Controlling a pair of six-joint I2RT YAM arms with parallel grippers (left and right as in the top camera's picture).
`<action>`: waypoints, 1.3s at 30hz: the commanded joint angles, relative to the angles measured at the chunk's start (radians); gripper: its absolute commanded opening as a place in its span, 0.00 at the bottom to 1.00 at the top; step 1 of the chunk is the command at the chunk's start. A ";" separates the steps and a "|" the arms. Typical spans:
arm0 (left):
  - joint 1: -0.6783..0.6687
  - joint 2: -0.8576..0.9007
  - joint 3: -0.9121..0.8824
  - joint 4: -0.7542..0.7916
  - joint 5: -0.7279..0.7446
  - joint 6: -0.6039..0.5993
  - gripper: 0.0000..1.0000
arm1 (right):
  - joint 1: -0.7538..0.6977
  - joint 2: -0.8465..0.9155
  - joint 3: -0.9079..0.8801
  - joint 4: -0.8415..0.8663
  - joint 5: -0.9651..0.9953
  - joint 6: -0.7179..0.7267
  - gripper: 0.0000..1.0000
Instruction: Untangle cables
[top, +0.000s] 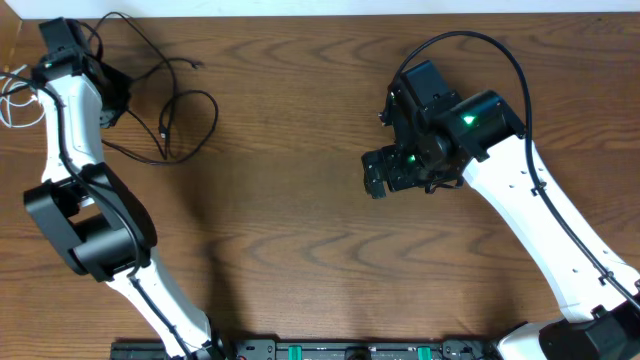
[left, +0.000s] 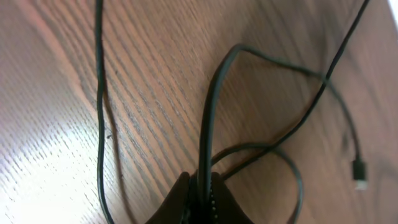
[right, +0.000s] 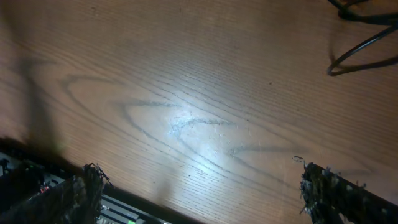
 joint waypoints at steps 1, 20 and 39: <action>-0.006 0.004 -0.006 -0.010 -0.003 0.149 0.17 | 0.006 -0.002 -0.005 0.000 0.000 0.014 0.99; 0.007 0.002 -0.006 -0.340 -0.705 0.255 0.89 | 0.006 -0.002 -0.005 0.000 0.000 0.014 0.99; 0.027 -0.074 0.042 -0.164 0.349 0.398 0.89 | 0.006 -0.002 -0.005 0.000 0.000 0.014 0.99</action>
